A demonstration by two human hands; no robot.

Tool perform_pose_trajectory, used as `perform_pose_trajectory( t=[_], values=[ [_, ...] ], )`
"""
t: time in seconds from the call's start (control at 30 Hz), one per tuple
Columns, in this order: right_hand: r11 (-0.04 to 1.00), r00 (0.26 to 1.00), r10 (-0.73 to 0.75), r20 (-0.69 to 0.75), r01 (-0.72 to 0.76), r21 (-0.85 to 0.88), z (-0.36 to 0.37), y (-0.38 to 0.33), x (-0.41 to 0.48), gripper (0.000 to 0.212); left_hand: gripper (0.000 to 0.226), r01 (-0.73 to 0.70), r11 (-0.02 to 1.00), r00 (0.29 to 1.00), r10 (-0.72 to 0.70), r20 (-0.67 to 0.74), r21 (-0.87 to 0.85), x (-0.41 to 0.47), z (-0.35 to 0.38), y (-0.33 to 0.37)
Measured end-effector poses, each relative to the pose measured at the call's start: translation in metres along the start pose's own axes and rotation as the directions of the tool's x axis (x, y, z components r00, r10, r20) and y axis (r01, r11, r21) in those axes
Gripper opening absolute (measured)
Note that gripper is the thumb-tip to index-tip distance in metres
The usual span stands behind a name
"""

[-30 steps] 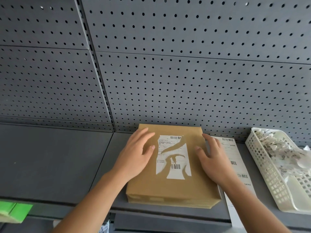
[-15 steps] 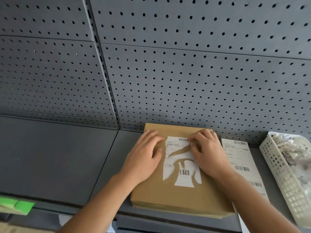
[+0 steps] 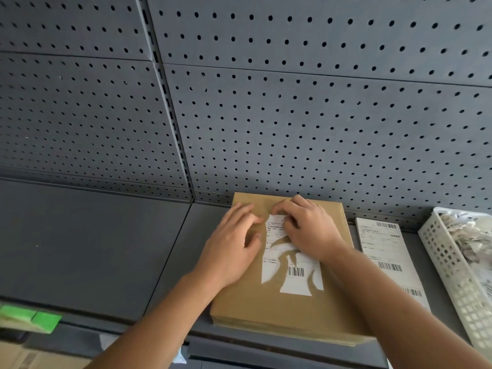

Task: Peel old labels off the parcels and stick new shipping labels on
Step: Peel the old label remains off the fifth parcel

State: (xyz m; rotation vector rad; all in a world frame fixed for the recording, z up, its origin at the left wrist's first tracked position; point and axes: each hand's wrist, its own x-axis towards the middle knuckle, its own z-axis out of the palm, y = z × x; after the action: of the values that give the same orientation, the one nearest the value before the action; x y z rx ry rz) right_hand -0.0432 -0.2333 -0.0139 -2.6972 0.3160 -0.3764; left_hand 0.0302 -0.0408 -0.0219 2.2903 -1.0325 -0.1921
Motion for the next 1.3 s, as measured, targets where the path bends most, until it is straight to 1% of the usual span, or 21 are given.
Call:
perform_pose_trajectory(
  t=[0.23,0.4,0.53,0.63,0.67,0.77,0.83,0.93,1.0,1.07,1.17,1.23,1.3],
  values=[
    [0.995,0.999,-0.045,0.014,0.046,-0.084,0.0037,-0.0017,-0.0012,0.028,0.029,0.002,1.0,1.0,-0.002,-0.001,-0.014,0.0005,0.0007,-0.0001],
    [0.999,0.999,-0.036,-0.031,0.035,-0.019,0.0039,0.002,-0.0051,0.019,0.03,0.0,1.0,1.0,0.0,-0.005,-0.015,0.0006,0.0019,-0.0013],
    [0.997,0.999,-0.052,-0.016,0.051,-0.054,0.0061,0.002,-0.0027,0.03,0.031,-0.004,1.0,1.0,0.003,-0.005,-0.019,0.0007,0.002,-0.0016],
    [0.999,0.999,-0.034,-0.024,0.034,-0.016,0.0049,0.0018,-0.0034,0.02,0.031,-0.004,1.0,1.0,0.004,-0.009,-0.023,0.0007,0.0025,-0.0021],
    [1.0,0.999,-0.027,-0.029,0.027,-0.002,0.0049,0.0025,-0.0045,0.022,0.031,-0.004,1.0,1.0,0.004,-0.007,-0.023,0.0008,0.0024,-0.0021],
    [0.999,0.999,-0.037,-0.018,0.037,-0.023,0.0061,0.0022,-0.0047,0.035,0.031,0.001,1.0,1.0,-0.001,-0.001,-0.022,0.0006,0.0019,-0.0018],
    [0.999,0.999,-0.033,-0.004,0.033,-0.037,0.0059,0.0003,-0.0029,0.032,0.031,-0.002,1.0,1.0,0.002,-0.001,-0.025,0.0007,0.0024,-0.0023],
    [1.0,0.999,-0.023,-0.025,0.023,-0.001,0.0047,0.0018,-0.0034,0.021,0.031,0.0,1.0,1.0,0.0,0.002,-0.031,0.001,0.0025,-0.0029],
    [1.0,0.999,-0.019,-0.025,0.019,0.014,0.0054,0.0031,-0.0048,0.028,0.031,0.0,1.0,1.0,0.0,0.001,-0.031,0.0011,0.0023,-0.0025],
    [0.999,1.0,-0.027,0.002,0.027,-0.026,0.0065,0.0026,-0.0032,0.035,0.03,0.001,0.999,1.0,-0.001,0.001,-0.033,0.0008,0.0016,-0.002],
    [0.999,0.999,-0.013,0.042,0.014,-0.042,0.0056,0.0008,-0.0005,0.029,0.03,-0.001,0.999,1.0,0.001,0.002,-0.035,0.0006,0.0024,-0.0027],
    [1.0,1.0,-0.012,0.024,0.013,-0.017,0.0045,0.002,-0.0021,0.022,0.03,0.001,0.999,1.0,-0.001,0.0,-0.043,0.0009,0.0024,-0.0031],
    [1.0,1.0,-0.024,-0.001,0.024,0.005,0.0051,0.0031,-0.0044,0.027,0.03,0.004,0.999,1.0,-0.004,-0.001,-0.044,0.0012,0.0027,-0.0028]
  ],
)
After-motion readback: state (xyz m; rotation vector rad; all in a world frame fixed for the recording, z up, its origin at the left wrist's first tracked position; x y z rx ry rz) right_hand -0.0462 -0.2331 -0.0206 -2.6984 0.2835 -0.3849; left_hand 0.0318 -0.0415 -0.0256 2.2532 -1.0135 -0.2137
